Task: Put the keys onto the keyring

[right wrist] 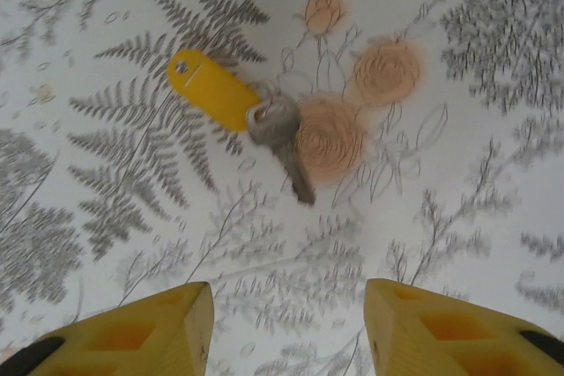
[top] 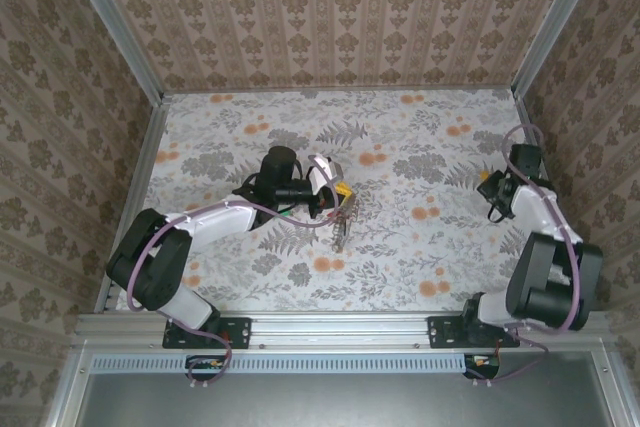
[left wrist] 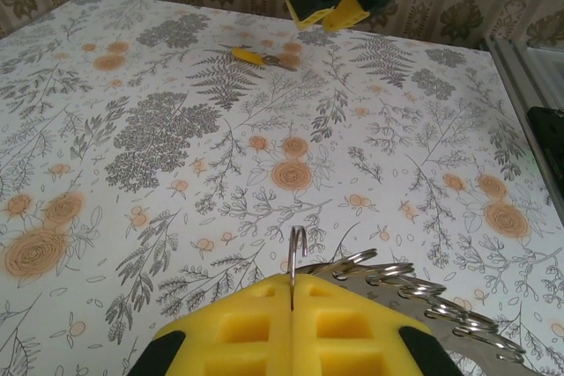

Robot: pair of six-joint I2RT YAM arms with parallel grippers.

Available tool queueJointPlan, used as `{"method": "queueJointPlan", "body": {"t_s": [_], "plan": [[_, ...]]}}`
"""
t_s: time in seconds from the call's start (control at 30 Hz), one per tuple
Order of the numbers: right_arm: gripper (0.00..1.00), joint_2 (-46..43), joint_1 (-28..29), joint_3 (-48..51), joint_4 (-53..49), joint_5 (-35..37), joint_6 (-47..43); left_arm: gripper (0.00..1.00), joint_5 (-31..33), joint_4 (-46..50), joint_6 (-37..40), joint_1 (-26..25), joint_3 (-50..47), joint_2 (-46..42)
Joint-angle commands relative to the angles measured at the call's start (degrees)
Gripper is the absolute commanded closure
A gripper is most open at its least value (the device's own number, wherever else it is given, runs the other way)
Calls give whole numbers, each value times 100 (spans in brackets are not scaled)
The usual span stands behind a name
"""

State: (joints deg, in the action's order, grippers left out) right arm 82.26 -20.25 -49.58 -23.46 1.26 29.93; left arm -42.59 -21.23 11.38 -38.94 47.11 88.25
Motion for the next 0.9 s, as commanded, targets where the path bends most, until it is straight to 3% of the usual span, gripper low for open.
{"method": "queueJointPlan", "body": {"t_s": [0.0, 0.17, 0.27, 0.37, 0.53, 0.87], "plan": [[54, 696, -72, -645, -355, 45, -336, 100, -84, -336, -130, -16, 127, 42], [67, 1598, -186, -1288, -344, -266, -639, 100, -112, -290, -69, -7, 201, 123], [68, 1991, -250, -1766, -677, -634, -565, 100, -140, -250, -49, -8, 237, 136], [67, 2267, -281, -2075, -771, -219, -602, 100, -152, -267, -74, -3, 237, 141], [73, 2756, -331, -2550, -1059, -443, -682, 100, -191, -241, -55, -8, 233, 141], [75, 3056, -322, -2559, -1214, -701, -786, 100, -197, -233, -44, -9, 225, 137]]}}
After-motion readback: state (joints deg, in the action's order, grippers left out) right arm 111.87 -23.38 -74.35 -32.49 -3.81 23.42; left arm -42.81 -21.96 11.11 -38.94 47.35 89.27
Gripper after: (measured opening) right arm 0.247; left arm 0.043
